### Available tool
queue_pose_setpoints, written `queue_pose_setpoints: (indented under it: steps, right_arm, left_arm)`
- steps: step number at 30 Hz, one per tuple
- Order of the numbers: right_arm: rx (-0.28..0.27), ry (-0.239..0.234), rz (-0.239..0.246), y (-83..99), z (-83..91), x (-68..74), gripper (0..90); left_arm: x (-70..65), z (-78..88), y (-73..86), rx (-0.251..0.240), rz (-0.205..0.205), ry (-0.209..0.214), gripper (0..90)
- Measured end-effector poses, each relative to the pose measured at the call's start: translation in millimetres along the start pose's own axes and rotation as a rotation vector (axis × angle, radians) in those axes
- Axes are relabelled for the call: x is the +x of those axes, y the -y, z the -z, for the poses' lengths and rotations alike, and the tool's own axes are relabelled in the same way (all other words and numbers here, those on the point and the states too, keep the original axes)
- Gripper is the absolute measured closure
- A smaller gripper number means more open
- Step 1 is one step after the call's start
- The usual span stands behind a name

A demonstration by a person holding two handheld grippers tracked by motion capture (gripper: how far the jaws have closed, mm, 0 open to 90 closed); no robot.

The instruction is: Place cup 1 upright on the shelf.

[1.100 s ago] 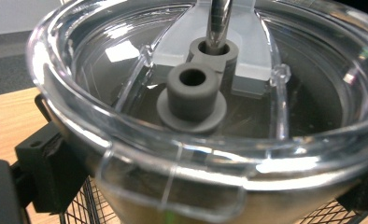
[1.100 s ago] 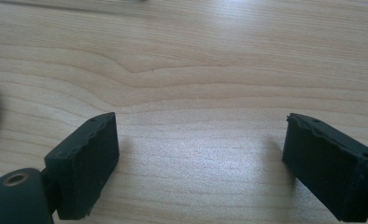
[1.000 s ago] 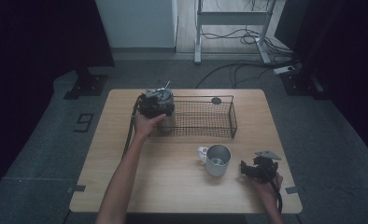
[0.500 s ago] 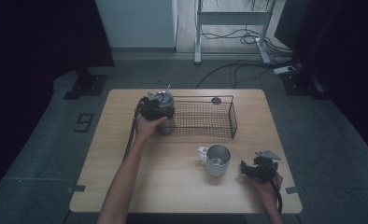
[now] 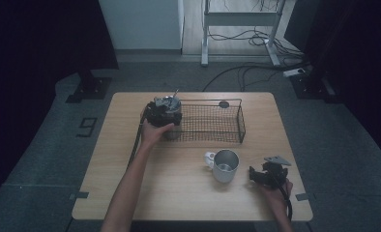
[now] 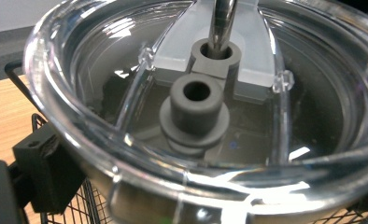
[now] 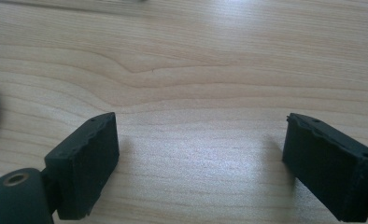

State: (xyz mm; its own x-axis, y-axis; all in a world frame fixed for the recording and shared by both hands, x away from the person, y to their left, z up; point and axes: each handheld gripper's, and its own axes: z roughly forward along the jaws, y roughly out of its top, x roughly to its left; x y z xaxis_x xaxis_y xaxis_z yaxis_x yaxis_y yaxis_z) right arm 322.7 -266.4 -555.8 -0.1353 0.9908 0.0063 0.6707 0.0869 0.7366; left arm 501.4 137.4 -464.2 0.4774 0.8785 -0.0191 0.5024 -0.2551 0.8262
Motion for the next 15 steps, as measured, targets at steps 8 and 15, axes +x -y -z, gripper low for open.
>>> queue_pose_setpoints:
  steps: [8, 15]
  right_arm:
    - [0.001, 0.0, 0.001, 0.0, 0.1, 0.0, 10.7]
    - [0.001, 0.0, 0.001, 0.0, 0.1, 0.0, 10.7]
  left_arm:
    - [0.1, 1.8, 4.8, -0.007, 0.013, 0.016, 2.6]
    - [-1.1, 3.8, 5.9, -0.016, 0.019, 0.013, 2.2]
